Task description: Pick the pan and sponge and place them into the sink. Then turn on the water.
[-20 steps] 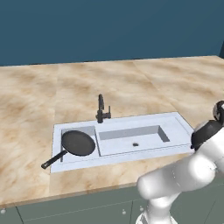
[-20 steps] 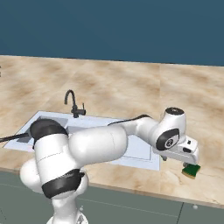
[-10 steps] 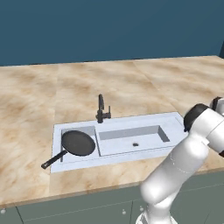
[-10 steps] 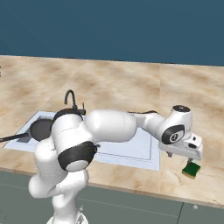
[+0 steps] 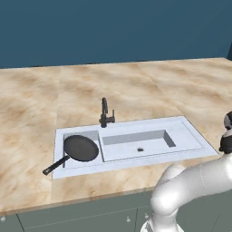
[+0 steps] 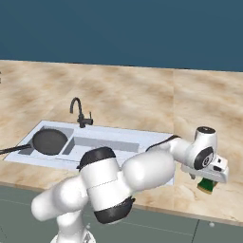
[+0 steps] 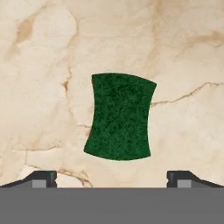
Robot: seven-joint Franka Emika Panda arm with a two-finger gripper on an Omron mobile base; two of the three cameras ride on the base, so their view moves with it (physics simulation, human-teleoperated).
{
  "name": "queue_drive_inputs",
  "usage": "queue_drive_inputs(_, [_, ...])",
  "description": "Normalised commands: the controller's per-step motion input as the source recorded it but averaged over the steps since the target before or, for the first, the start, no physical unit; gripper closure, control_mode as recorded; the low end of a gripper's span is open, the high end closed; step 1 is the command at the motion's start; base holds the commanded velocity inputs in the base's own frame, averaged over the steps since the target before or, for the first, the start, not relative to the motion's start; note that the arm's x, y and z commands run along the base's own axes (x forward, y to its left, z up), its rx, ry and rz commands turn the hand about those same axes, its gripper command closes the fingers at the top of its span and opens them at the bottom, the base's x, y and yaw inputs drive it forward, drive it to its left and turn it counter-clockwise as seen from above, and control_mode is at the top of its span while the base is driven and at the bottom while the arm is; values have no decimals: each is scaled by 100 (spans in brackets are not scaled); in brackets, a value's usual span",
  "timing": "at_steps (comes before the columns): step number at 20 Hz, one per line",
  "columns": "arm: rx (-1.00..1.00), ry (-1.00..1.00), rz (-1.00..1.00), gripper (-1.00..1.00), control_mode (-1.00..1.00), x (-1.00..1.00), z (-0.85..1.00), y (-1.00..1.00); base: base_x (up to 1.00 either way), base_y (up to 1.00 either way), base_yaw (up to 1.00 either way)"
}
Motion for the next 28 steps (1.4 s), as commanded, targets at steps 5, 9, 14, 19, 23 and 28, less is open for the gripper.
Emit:
queue_drive_inputs(5, [4,0,0,-100,-100,17,-11,-32,0,0,0])
queue_drive_inputs(9, [7,0,0,-100,-100,29,-8,-16,0,0,0])
queue_drive_inputs(14, [8,0,0,-100,-100,23,-18,-3,0,0,0])
queue_drive_inputs(19, [8,0,0,-100,-100,3,-34,-4,0,0,0])
queue_drive_inputs(23, [2,0,0,-100,-100,0,-49,-13,0,0,0])
queue_drive_inputs(28, [0,0,0,-100,-100,0,-52,-9,0,0,0])
